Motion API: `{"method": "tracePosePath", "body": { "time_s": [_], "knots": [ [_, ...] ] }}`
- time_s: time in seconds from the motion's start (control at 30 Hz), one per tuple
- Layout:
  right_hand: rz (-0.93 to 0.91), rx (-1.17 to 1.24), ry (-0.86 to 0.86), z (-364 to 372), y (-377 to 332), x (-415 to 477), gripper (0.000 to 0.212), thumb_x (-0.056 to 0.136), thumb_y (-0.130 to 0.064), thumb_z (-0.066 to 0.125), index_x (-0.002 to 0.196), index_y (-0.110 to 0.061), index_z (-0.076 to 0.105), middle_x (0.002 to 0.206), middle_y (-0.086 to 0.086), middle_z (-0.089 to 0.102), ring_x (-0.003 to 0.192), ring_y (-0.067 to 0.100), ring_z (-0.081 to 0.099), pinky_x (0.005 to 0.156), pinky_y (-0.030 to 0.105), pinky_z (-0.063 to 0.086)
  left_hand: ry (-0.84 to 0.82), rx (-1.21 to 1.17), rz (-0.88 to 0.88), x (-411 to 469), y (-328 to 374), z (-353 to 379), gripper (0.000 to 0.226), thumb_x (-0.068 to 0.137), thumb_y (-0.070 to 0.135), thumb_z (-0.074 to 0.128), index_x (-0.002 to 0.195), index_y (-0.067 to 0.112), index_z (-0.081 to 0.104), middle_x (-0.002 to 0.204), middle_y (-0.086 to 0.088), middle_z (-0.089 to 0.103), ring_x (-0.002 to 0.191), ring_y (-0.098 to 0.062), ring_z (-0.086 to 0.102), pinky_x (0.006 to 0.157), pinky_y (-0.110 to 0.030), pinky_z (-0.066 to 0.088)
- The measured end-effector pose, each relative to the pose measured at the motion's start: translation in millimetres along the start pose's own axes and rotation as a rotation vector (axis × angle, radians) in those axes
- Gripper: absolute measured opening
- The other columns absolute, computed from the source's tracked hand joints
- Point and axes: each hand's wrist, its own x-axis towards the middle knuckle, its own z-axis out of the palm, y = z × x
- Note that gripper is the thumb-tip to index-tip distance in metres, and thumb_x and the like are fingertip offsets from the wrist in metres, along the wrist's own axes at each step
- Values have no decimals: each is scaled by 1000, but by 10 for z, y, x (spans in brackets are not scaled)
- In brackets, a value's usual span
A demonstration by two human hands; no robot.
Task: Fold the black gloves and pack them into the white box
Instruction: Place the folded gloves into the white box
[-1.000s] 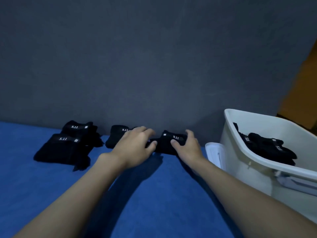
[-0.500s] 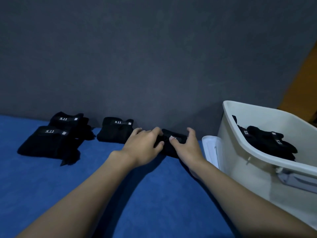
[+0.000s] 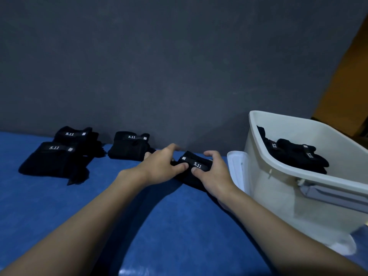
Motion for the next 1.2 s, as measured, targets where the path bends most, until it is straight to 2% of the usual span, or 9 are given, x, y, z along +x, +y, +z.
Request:
{"method": "tracePosePath", "body": {
  "time_s": [0.1,0.17,0.27,0.33,0.57,0.73,0.87,1.07,1.2],
  "knots": [
    [-27,25,8,1,-3,-69,48,84,-21,74,116,-38,43,124,0,54,110,17,57,91,34,53,12,-197,-24,3,-52,17,65,79,59,70,134,32,47,103,5,66,104,-14,60,106,-39,39],
    [-43,46,14,4,-22,-99,48,83,-18,74,115,-38,44,123,-1,55,110,17,58,93,36,53,26,-325,-19,-15,-51,10,62,77,49,77,129,28,52,97,1,67,88,-11,64,92,-31,51],
    [-88,49,16,-5,-78,-139,48,83,-16,74,115,-37,46,123,-2,55,112,17,57,97,38,50,31,-474,-15,-76,14,-52,48,81,24,81,122,25,56,92,-2,62,65,-6,56,65,-16,48],
    [-122,40,4,-22,-132,-165,48,83,-16,74,118,-35,47,123,-2,55,114,17,55,98,37,49,50,-552,-6,-124,41,-111,47,80,16,82,119,24,59,92,-2,59,64,-7,55,61,-15,48],
    [-278,29,-88,-171,-528,-311,59,78,-24,78,128,-30,48,123,-7,47,113,3,50,88,12,43,147,-484,153,-342,181,-669,53,74,10,85,118,29,61,92,-1,63,89,-6,62,73,-15,52],
    [-333,166,-282,-292,-930,-421,75,65,-48,76,133,-39,45,132,-8,52,118,6,57,103,35,48,143,-313,251,-575,344,-1208,59,74,13,85,120,38,59,96,-1,66,92,-13,65,86,-25,53],
    [-378,207,-370,-394,-1165,-473,73,74,-39,72,139,-32,41,129,-5,59,119,7,57,107,37,46,93,-241,310,-667,528,-1480,60,74,10,85,119,39,59,94,3,66,87,-15,66,86,-42,56],
    [-347,316,-418,-717,-1325,-535,62,86,-16,71,140,-21,41,111,13,71,94,18,70,86,34,55,32,-192,383,-669,877,-1678,58,75,12,83,122,37,58,97,3,65,89,-22,69,81,-36,58],
    [-414,345,-281,-1033,-1363,-561,41,89,-7,68,125,-21,53,109,12,71,91,16,69,80,33,56,190,-239,406,-592,1075,-1586,60,70,41,87,123,38,59,111,6,62,95,-22,68,88,-38,57]
  ]
}}
